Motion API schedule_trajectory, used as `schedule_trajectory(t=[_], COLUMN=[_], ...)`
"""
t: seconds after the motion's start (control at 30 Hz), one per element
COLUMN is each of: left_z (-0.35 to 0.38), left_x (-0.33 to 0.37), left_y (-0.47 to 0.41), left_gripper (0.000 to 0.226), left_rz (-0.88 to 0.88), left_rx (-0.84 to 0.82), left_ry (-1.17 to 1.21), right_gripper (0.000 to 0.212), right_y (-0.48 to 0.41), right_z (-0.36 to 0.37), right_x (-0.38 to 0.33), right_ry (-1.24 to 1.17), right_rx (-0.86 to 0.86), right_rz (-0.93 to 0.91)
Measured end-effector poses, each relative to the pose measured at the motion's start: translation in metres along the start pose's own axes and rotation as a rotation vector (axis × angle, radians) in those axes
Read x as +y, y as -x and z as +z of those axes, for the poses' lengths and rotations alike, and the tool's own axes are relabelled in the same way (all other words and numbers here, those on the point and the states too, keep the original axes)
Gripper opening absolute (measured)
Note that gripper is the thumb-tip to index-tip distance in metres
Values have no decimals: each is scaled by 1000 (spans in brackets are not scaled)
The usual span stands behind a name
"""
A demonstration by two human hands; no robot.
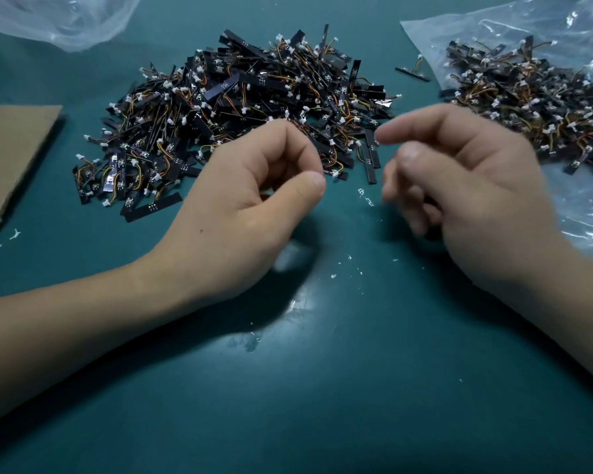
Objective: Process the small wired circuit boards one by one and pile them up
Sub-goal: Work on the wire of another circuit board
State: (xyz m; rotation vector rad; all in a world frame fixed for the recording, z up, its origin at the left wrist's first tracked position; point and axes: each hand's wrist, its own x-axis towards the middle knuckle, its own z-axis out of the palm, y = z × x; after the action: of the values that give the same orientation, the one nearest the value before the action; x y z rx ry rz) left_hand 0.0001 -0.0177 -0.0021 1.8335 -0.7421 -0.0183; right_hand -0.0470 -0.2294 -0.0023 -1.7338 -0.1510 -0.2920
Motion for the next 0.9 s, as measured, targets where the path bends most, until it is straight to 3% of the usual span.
schedule_trajectory(t=[0.1,0.2,0.3,0.57,0.77,0.9], left_z=[1,7,11,9,7,3], left_x=[3,3,3,2,1,4], left_y=[4,6,7,7,3,5], left_gripper=[13,44,52,37,30,15], left_rz=[73,-37,-34,33,0,150], left_rx=[34,-153,-209,-34,8,132], left_ry=[-350,-736,-859,-714,-591,-410], right_gripper=[13,11,11,10,6,25], right_y=[5,8,9,7,5,5], right_z=[6,6,5,7,7,6], right_x=[0,-1,-2,-2,2,4], right_ry=[203,312,342,337,359,250], right_rx=[-178,-268,-281,-197,-141,-82], right_rz=[-35,-43,-47,-40,-60,-27])
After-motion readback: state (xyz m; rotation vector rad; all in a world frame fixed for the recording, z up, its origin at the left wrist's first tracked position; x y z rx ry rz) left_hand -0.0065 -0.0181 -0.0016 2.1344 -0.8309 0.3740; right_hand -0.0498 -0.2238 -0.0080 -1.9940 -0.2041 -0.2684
